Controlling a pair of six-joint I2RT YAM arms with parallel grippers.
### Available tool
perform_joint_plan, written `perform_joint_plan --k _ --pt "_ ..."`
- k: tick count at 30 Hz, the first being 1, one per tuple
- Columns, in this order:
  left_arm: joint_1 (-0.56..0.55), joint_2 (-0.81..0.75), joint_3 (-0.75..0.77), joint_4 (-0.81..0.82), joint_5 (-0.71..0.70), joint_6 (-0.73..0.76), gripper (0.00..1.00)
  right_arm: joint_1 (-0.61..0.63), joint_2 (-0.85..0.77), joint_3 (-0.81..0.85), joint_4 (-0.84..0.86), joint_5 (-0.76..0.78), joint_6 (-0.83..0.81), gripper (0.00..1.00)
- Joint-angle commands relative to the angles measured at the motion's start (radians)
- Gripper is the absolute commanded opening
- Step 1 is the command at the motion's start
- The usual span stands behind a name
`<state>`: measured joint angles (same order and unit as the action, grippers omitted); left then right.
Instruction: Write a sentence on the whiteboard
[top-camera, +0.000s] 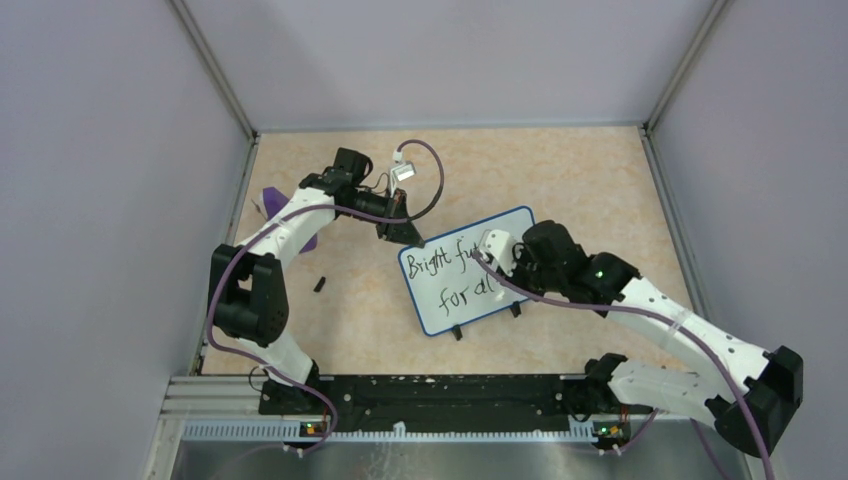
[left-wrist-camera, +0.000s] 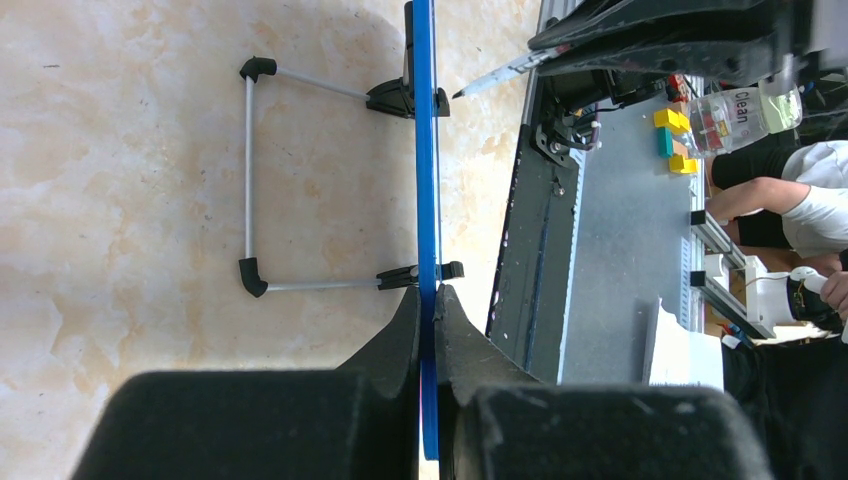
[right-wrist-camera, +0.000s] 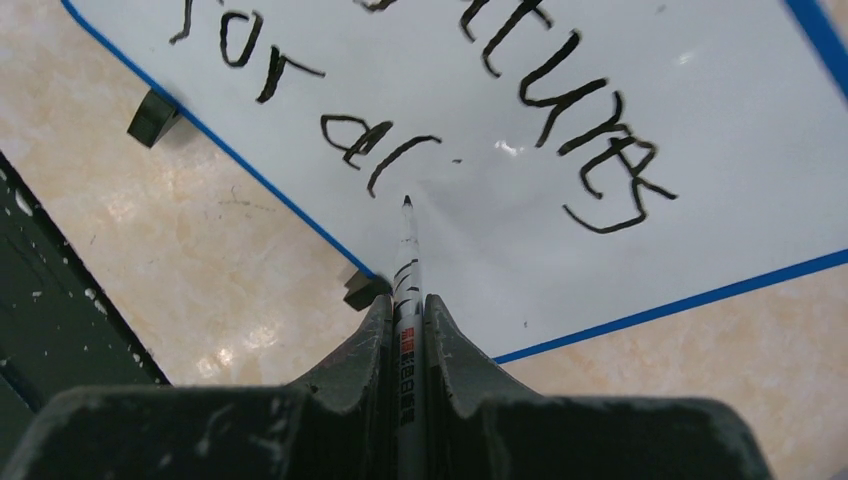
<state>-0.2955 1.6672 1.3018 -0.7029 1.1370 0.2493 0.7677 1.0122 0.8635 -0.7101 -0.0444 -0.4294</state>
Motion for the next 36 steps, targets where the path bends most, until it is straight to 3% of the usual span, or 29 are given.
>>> perform_joint_plan --k 1,12,36 --pt "0.006 0.010 -0.009 -0.007 -0.060 0.045 0.00 -0.016 -0.032 0.078 0.090 0.041 0.049 0.00" --pt "0.006 0.007 -0.010 -0.004 -0.057 0.044 0.00 -0.016 0.011 0.067 0.118 0.096 0.061 0.00" --pt "0.006 0.014 -0.017 -0.002 -0.062 0.048 0.00 -0.015 0.044 -0.011 -0.004 -0.026 -0.047 0.00"
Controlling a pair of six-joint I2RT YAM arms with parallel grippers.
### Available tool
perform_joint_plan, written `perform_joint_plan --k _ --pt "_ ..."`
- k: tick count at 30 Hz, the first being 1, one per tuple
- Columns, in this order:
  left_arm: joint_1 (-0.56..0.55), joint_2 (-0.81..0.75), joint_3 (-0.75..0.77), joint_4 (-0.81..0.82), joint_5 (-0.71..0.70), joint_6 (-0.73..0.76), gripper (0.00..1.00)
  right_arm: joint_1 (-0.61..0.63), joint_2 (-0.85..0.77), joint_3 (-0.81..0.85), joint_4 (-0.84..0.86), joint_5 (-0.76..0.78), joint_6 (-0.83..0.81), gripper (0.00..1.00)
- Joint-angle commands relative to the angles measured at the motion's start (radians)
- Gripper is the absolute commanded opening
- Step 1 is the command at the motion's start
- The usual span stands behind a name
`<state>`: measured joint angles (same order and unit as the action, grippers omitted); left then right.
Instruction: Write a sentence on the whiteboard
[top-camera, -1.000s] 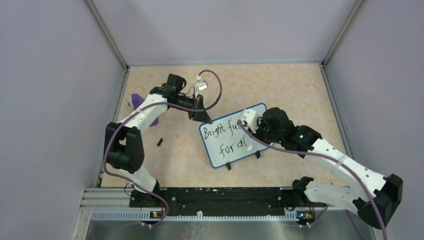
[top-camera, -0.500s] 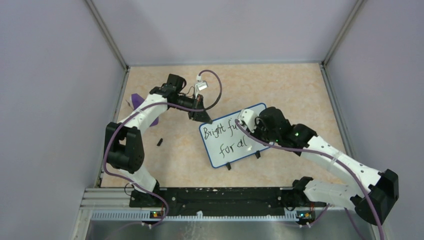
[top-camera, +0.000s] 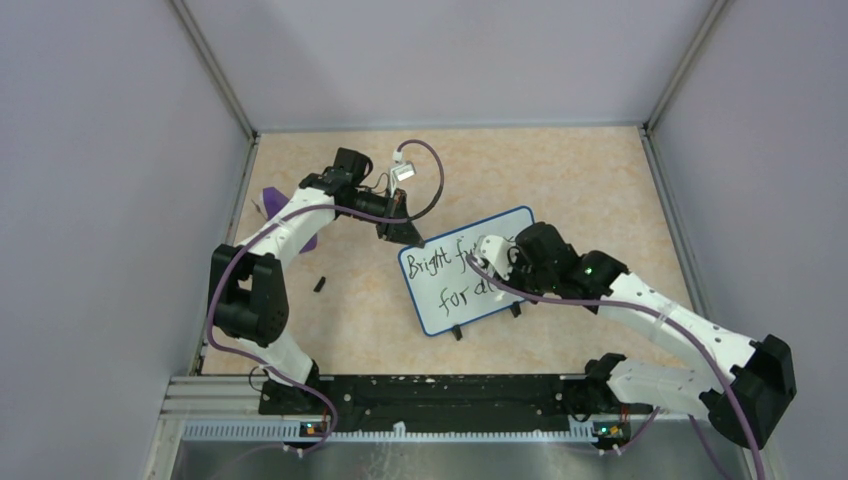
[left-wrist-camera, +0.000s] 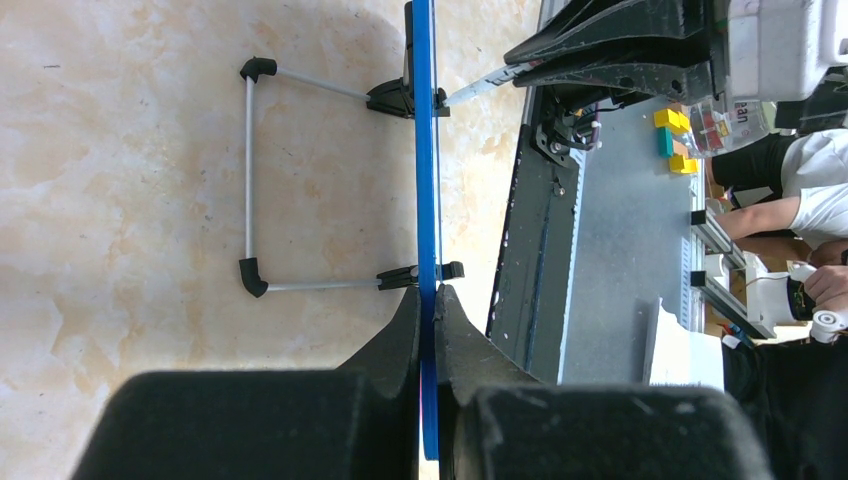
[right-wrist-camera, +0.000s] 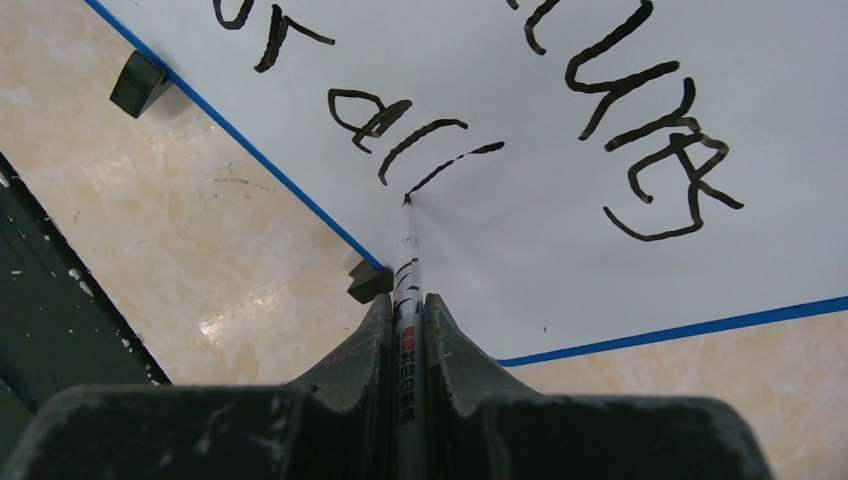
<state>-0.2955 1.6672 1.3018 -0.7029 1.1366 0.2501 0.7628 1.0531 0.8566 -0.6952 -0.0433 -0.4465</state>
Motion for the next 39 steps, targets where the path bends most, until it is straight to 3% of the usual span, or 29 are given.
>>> perform_joint_plan --k 1,15,28,39 --pt "0.006 0.015 -0.016 -0.002 -0.061 0.048 0.00 -0.010 0.005 -0.007 -0.022 -0.026 -0.034 0.00" --pt "0.006 0.012 -0.016 -0.005 -0.058 0.048 0.00 -0.010 -0.053 0.064 -0.051 0.021 -0.029 0.00" --pt "0.006 0.011 -0.014 -0.007 -0.063 0.053 0.00 -0.010 0.002 0.008 -0.005 0.091 -0.048 0.00" --pt "0.006 0.006 -0.010 -0.010 -0.072 0.054 0.00 -0.010 -0.019 0.052 -0.028 0.050 -0.046 0.00"
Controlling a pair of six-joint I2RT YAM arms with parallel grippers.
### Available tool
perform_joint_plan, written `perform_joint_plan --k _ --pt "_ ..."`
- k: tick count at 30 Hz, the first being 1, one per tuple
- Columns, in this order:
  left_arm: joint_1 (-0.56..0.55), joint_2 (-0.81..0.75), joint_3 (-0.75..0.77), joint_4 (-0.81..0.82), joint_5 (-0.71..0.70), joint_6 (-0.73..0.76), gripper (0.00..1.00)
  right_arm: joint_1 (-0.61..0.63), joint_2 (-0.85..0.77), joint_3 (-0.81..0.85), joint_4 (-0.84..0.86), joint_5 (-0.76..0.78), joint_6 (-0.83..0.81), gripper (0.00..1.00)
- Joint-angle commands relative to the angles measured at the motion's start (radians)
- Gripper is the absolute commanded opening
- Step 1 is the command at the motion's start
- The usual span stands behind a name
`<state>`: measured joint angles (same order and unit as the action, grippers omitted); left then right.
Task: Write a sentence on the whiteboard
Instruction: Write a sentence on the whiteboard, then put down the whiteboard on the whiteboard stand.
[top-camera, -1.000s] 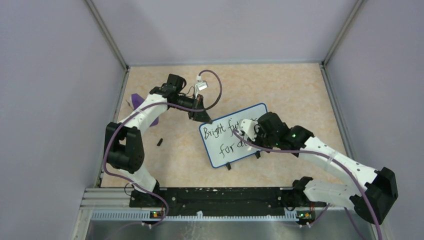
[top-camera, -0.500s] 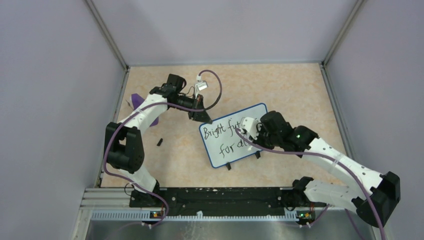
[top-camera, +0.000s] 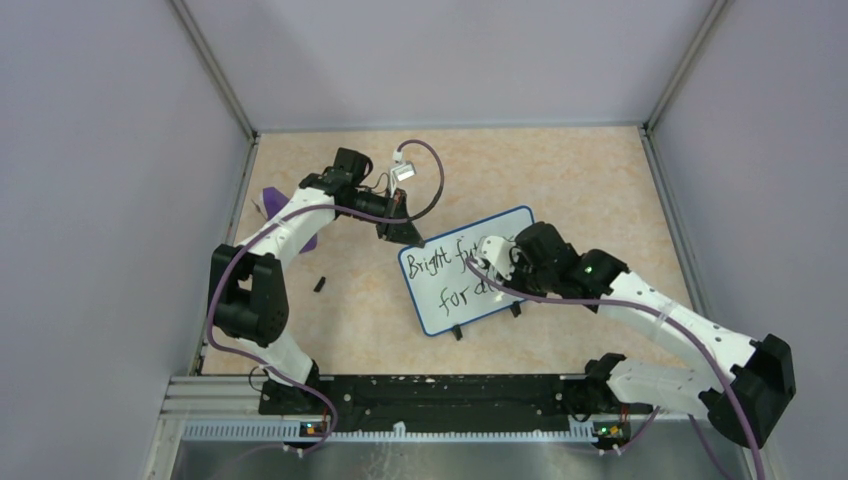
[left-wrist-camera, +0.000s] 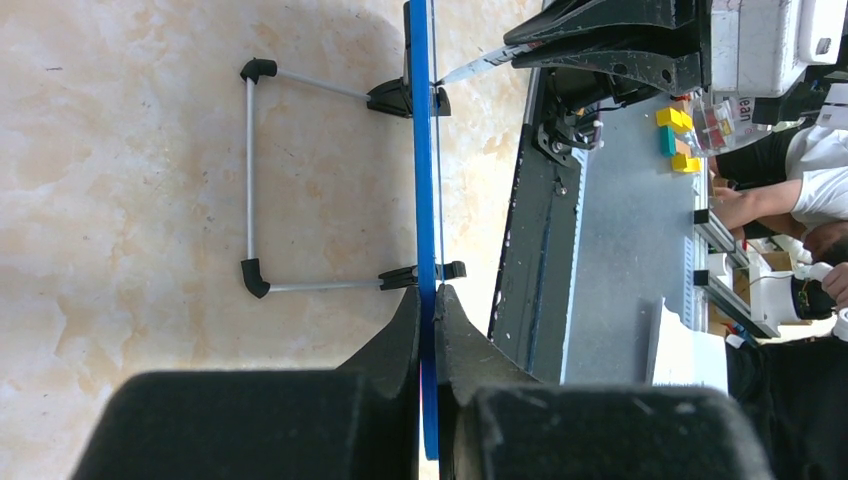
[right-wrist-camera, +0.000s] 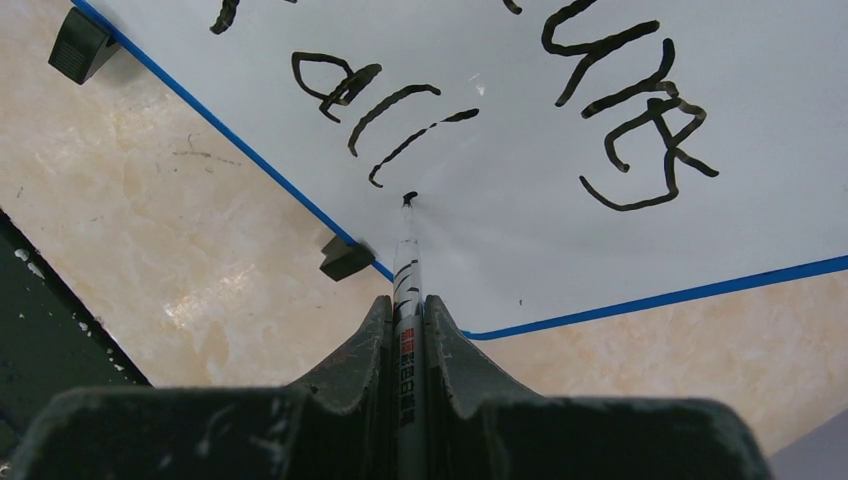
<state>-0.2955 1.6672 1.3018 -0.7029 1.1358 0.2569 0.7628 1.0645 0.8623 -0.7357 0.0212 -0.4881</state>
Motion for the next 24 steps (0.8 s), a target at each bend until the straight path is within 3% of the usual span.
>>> perform_joint_plan --k 1,4,9,12,17,21,24 --pt "0.006 0.006 -0.005 -0.011 -0.071 0.047 0.00 -0.010 -0.038 0.059 0.009 -0.029 0.001 0.00" --pt "0.006 0.003 0.013 -0.024 -0.076 0.047 0.09 -0.011 -0.064 0.105 0.004 -0.078 0.012 0.00" --pt "0.006 -0.006 0.041 -0.043 -0.083 0.044 0.50 -0.011 -0.074 0.172 0.013 -0.133 0.039 0.00" --pt "0.006 -0.020 0.059 -0.048 -0.094 0.038 0.67 -0.012 -0.072 0.204 0.022 -0.162 0.068 0.00" --pt "0.031 -0.058 0.178 -0.103 -0.098 0.027 0.84 -0.032 -0.055 0.258 0.027 -0.227 0.118 0.00" --pt "0.178 -0.123 0.245 -0.150 -0.073 0.024 0.85 -0.072 -0.042 0.304 0.022 -0.295 0.162 0.00" --pt "0.284 -0.190 0.248 -0.238 -0.151 0.079 0.86 -0.094 -0.035 0.331 0.022 -0.332 0.193 0.00"
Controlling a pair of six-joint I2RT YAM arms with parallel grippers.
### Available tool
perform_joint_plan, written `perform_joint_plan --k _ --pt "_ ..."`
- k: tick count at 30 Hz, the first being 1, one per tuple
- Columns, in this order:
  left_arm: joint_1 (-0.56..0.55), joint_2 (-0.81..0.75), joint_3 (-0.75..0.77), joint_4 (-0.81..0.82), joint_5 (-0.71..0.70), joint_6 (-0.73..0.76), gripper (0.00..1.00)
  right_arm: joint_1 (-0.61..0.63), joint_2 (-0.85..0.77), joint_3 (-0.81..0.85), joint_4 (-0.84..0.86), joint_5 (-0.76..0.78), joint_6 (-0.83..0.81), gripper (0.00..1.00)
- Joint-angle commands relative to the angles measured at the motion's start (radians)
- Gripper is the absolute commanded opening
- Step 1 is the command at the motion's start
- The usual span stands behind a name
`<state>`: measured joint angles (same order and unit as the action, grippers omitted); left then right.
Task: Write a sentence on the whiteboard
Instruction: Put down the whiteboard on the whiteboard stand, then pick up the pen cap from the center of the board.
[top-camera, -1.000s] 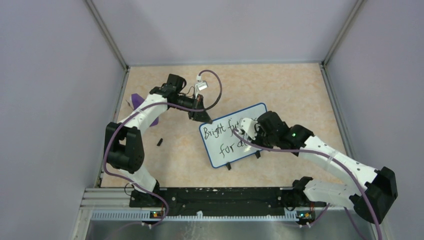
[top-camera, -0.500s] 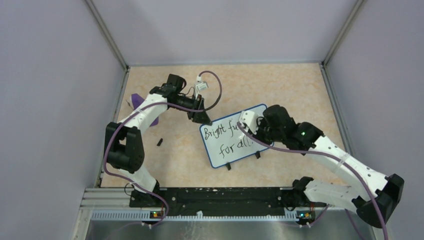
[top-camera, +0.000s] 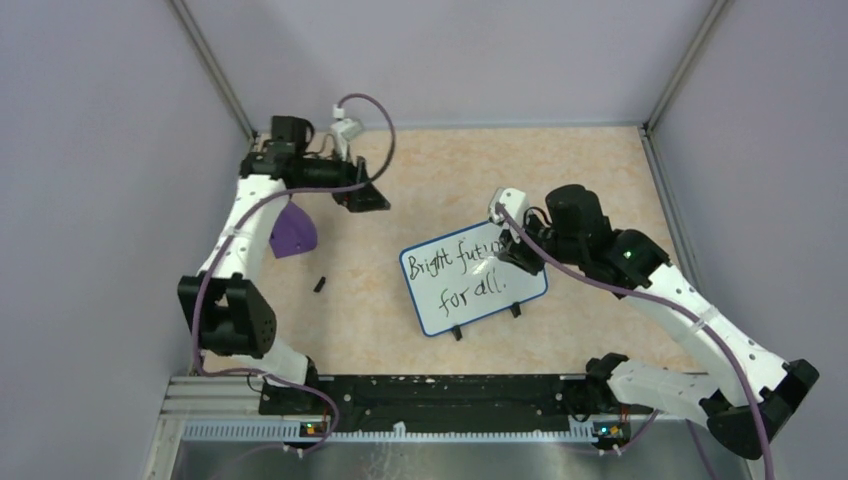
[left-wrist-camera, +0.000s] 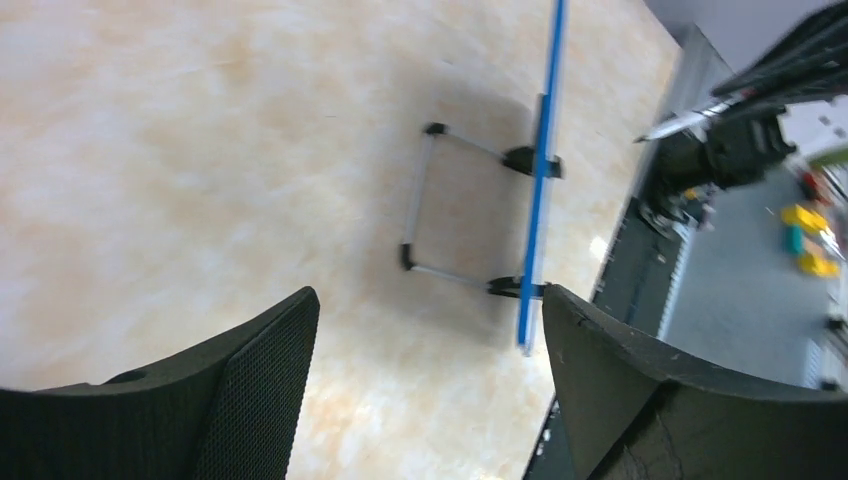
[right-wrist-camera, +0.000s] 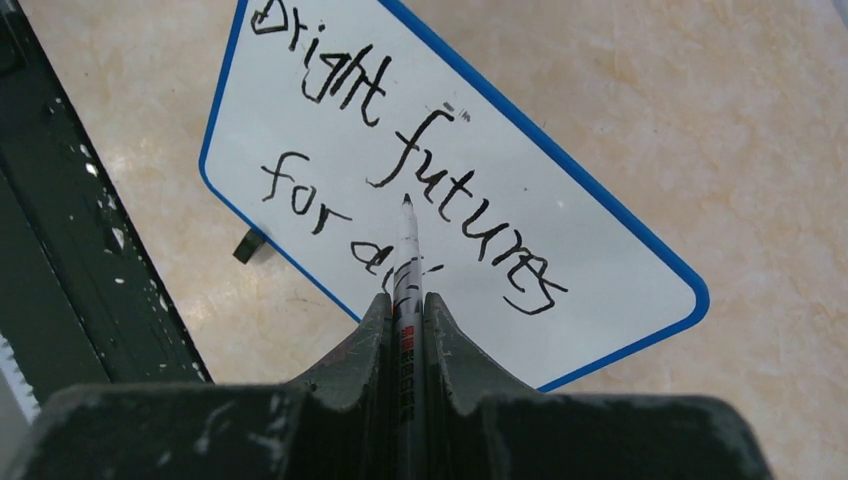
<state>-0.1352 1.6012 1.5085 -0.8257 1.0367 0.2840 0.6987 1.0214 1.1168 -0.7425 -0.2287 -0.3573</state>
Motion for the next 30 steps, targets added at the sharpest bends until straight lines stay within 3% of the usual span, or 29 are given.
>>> perform_joint_plan --k 1,8,12,20,30 --pt "0.170 -0.149 0.023 -0.139 -0.081 0.077 0.86 -0.032 0.013 0.085 0.028 -0.087 0.068 0.00" --pt "0.423 -0.228 -0.144 -0.314 -0.238 0.312 0.87 -0.048 0.077 0.147 0.033 -0.142 0.115 0.00" --pt "0.483 -0.217 -0.262 -0.333 -0.394 0.431 0.84 -0.085 0.131 0.187 0.039 -0.220 0.158 0.00" --pt "0.490 -0.244 -0.547 -0.103 -0.587 0.533 0.76 -0.168 0.182 0.212 0.076 -0.357 0.230 0.00" --pt "0.430 -0.140 -0.627 0.059 -0.606 0.511 0.67 -0.201 0.189 0.204 0.084 -0.366 0.236 0.00"
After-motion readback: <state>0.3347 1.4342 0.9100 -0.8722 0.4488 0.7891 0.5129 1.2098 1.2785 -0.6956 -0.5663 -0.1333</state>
